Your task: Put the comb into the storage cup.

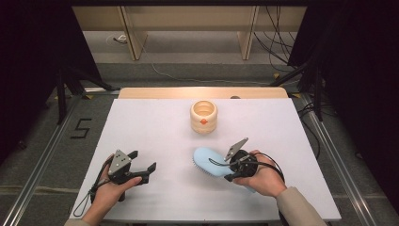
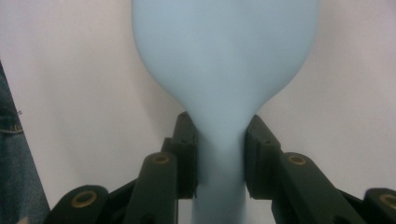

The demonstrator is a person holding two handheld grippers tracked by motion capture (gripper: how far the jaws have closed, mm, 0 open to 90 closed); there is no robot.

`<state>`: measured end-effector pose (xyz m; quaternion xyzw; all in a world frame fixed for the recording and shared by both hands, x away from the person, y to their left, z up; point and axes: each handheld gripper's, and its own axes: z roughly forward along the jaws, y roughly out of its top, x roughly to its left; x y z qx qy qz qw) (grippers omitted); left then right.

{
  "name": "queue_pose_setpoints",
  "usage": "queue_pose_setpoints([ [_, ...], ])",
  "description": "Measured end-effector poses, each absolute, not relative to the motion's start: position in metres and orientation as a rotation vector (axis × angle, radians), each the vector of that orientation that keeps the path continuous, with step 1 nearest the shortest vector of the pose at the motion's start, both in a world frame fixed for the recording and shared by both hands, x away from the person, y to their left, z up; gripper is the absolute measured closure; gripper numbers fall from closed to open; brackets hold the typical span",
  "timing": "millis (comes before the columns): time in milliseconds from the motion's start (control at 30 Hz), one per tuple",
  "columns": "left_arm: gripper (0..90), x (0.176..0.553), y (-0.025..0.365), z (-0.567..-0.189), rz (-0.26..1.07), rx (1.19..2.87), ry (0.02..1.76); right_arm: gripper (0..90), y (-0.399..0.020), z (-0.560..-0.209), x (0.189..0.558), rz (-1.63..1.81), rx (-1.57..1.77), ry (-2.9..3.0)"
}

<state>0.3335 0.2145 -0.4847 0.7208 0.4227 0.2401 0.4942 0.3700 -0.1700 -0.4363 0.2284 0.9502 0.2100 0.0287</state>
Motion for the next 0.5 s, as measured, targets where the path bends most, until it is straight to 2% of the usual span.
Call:
queue_pose_setpoints([
  [500,13.6,0.3336,0.215,-0.4844,0.581,1.746,1.029,70.1,-0.1724,-0.4344,0.3713,0.74,0.758,2.878],
])
